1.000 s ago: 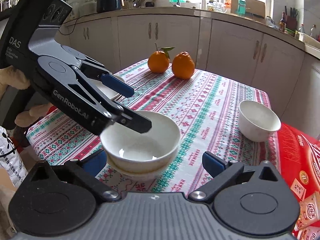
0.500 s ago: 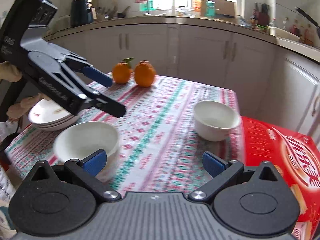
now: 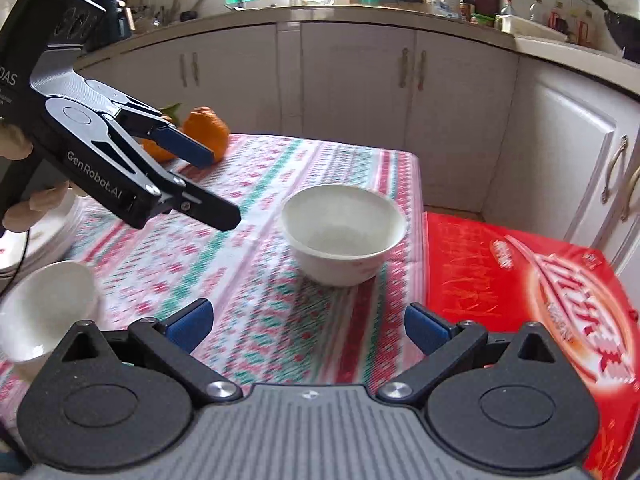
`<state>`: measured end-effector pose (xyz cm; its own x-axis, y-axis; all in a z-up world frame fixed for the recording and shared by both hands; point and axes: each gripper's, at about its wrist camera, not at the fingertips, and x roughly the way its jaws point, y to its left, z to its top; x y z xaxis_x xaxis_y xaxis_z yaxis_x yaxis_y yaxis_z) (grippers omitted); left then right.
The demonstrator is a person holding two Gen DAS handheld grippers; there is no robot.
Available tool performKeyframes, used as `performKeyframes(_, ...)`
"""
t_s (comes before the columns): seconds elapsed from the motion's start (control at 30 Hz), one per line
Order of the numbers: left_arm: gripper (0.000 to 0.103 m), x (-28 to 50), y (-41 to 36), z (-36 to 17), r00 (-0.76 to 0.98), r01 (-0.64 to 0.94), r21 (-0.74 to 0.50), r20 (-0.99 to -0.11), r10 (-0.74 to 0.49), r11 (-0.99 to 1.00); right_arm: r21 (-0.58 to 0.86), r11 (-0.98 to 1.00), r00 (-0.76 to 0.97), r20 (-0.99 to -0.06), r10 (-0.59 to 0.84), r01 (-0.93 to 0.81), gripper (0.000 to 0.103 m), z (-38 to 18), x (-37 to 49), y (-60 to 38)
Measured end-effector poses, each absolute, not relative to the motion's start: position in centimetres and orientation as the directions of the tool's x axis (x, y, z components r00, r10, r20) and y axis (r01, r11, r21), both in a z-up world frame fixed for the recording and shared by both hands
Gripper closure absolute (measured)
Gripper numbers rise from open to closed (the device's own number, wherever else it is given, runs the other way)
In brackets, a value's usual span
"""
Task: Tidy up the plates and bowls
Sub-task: 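Move the left tool to the white bowl by the red box and grasp its rim, then lift the white bowl with the left tool and carry it toward the nested bowls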
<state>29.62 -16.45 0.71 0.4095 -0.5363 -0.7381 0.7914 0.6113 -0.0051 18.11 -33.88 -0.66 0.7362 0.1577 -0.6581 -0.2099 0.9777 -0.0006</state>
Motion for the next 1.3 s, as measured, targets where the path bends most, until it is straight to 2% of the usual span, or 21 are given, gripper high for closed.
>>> performKeyframes(0.33,0.016,34.1,-20.0,-2.0,0.348,0.802,-0.063,-0.759,-0.551,0.594,-0.008,0.975,0.731,-0.664,0.161,-0.222,0.000,-2.3,23.2,-35.5)
performKeyframes(0.53,0.025,35.6,-21.3,-2.8,0.326,0.806,-0.082,-0.765,-0.555,0.587,-0.035,0.963,0.725,-0.666,0.178,-0.269,0.001,-2.9,24.6,-35.1)
performKeyframes(0.6,0.029,36.0,-21.6,-3.0,0.319,0.804,-0.091,-0.768,-0.555,0.588,-0.036,0.959,0.725,-0.662,0.188,-0.282,0.003,-3.1,25.0,-35.1)
performKeyframes(0.77,0.035,36.5,-22.2,-3.6,0.299,0.803,-0.109,-0.776,-0.555,0.585,-0.029,0.956,0.718,-0.667,0.198,-0.291,0.016,-3.7,25.7,-35.0)
performKeyframes(1.0,0.043,36.9,-22.6,-4.0,0.282,0.809,-0.119,-0.781,-0.558,0.576,-0.033,0.955,0.717,-0.668,0.199,-0.295,0.019,-3.7,26.0,-35.1)
performKeyframes(1.3,0.043,37.1,-23.2,-4.2,0.273,0.814,-0.120,-0.784,-0.557,0.569,-0.043,0.951,0.715,-0.669,0.201,-0.307,0.019,-3.8,25.8,-35.0)
